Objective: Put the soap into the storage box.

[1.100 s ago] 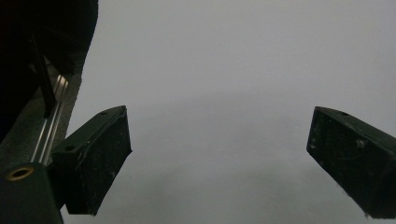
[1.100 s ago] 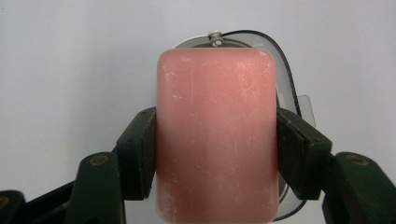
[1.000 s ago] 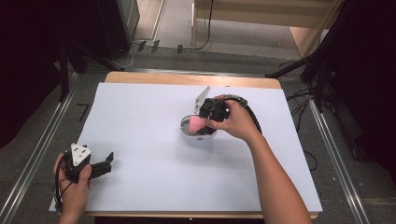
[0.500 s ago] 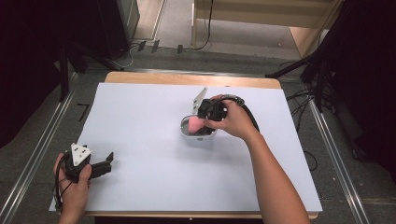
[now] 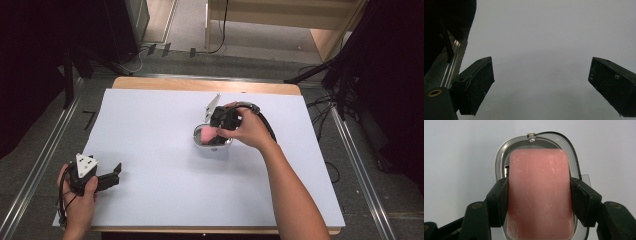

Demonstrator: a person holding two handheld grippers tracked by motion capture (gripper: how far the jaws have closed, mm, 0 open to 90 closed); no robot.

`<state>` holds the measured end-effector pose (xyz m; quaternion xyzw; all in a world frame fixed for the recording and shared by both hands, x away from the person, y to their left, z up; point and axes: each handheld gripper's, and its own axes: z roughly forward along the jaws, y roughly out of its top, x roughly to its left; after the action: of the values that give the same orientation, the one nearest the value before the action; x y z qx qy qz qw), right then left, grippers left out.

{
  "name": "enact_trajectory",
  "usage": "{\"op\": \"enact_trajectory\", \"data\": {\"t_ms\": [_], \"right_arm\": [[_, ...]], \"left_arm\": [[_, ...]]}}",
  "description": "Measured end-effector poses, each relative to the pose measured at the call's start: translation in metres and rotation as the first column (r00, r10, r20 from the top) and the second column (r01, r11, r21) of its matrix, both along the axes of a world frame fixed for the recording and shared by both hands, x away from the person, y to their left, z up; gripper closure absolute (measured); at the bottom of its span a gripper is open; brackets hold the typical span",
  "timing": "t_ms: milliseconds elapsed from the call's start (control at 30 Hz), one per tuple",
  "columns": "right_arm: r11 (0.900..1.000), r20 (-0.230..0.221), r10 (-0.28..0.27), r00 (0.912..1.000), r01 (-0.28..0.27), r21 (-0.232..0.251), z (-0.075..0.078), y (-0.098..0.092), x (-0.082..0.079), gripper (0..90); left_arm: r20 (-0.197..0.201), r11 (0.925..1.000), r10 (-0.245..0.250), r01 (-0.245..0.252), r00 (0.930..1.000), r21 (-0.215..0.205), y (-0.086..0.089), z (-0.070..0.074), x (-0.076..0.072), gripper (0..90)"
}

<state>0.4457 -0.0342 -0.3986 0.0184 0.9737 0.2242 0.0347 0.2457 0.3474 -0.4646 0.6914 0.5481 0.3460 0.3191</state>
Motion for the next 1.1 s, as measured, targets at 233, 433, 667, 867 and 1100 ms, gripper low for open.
{"op": "enact_trajectory", "data": {"t_ms": [233, 433, 667, 867, 1100], "right_arm": [[0.997, -0.018, -0.024, 0.9995, 0.026, 0.076, 0.011, -0.005, 0.001, 40.6], [0.994, -0.016, -0.065, 0.9977, 0.067, 0.091, 0.017, -0.011, 0.000, 39.4], [0.985, -0.042, -0.128, 0.9909, 0.132, 0.113, 0.019, -0.020, -0.005, 34.3], [0.965, -0.094, -0.203, 0.9747, 0.215, 0.147, 0.016, -0.032, -0.009, 28.0], [0.936, -0.076, -0.307, 0.9487, 0.315, 0.156, 0.012, -0.045, -0.016, 16.9]], "left_arm": [[0.000, 1.0000, -0.001, 0.001, 1.0000, 0.001, 0.000, 0.000, 0.000, 6.8], [0.002, 1.0000, 0.000, 0.000, 1.0000, 0.002, 0.000, 0.000, 0.000, 6.8], [0.000, 1.0000, 0.000, 0.000, 1.0000, 0.003, 0.000, 0.000, 0.000, 6.8], [0.000, 1.0000, 0.000, 0.000, 1.0000, 0.004, 0.000, 0.000, 0.000, 6.8], [0.000, 1.0000, 0.000, 0.000, 1.0000, 0.005, -0.001, 0.000, 0.000, 6.8]]}}
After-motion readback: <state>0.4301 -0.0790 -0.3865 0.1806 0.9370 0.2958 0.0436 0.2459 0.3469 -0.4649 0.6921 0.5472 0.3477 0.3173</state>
